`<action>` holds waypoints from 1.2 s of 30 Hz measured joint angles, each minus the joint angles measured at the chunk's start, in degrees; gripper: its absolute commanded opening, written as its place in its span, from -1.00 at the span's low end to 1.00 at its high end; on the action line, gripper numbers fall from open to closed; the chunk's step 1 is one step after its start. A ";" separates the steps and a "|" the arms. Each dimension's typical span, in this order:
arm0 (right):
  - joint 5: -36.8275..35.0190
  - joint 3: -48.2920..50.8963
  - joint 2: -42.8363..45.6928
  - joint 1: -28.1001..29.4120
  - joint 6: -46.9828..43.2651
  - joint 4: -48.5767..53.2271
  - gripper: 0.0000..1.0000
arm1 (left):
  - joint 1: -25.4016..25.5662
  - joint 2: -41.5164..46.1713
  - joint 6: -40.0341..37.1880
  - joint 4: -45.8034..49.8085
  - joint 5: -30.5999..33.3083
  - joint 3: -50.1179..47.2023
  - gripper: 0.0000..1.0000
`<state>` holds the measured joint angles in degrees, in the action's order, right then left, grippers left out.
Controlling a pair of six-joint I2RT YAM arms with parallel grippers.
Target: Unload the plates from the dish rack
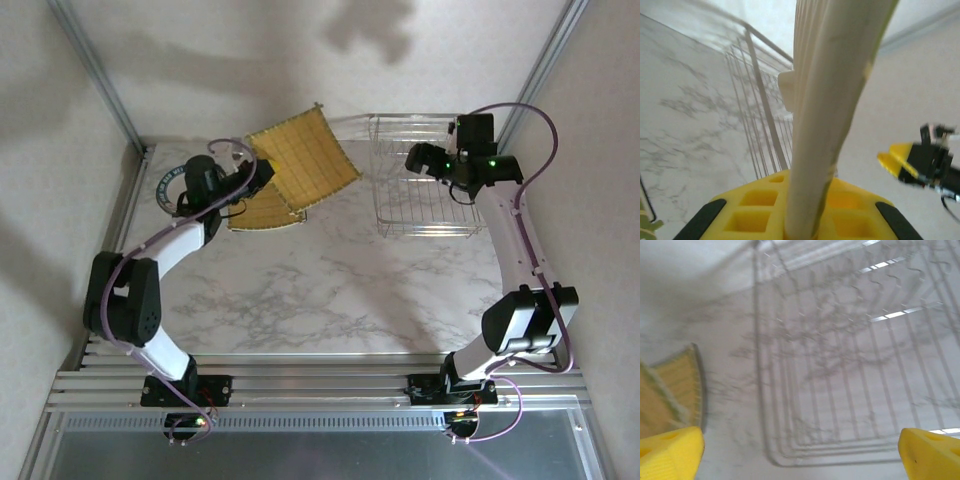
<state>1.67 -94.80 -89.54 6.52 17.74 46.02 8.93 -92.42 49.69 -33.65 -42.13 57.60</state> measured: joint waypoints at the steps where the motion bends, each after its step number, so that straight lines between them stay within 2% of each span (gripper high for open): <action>1: -0.68 0.00 -0.13 -0.22 -0.66 1.14 0.98 | -0.04 1.20 0.98 -1.27 2.78 -1.88 -1.00; 9: -4.59 -0.37 -0.22 -0.76 -4.26 6.21 0.98 | 0.35 7.37 13.03 -12.70 28.76 -19.12 -1.00; 15: -4.96 -0.37 -0.04 -0.94 -5.11 7.21 0.98 | 3.96 10.49 19.65 -14.64 47.87 -25.53 -1.00; 19: -5.09 -0.35 0.11 -1.14 -5.88 7.72 0.98 | 7.54 11.34 23.02 -16.81 57.20 -26.77 -1.00; 26: -5.09 -2.93 -1.77 -3.30 -9.46 12.57 0.98 | 10.82 8.31 27.10 -21.84 64.52 -26.99 -1.00; 36: -5.11 -3.72 -2.95 -3.82 -10.97 14.69 0.98 | 12.90 -3.98 29.46 -24.37 65.77 -22.75 -1.00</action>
<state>-3.44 -98.52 -92.49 2.70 6.76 60.71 21.82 -96.40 79.15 -58.02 23.64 34.85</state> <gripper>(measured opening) 0.990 0.121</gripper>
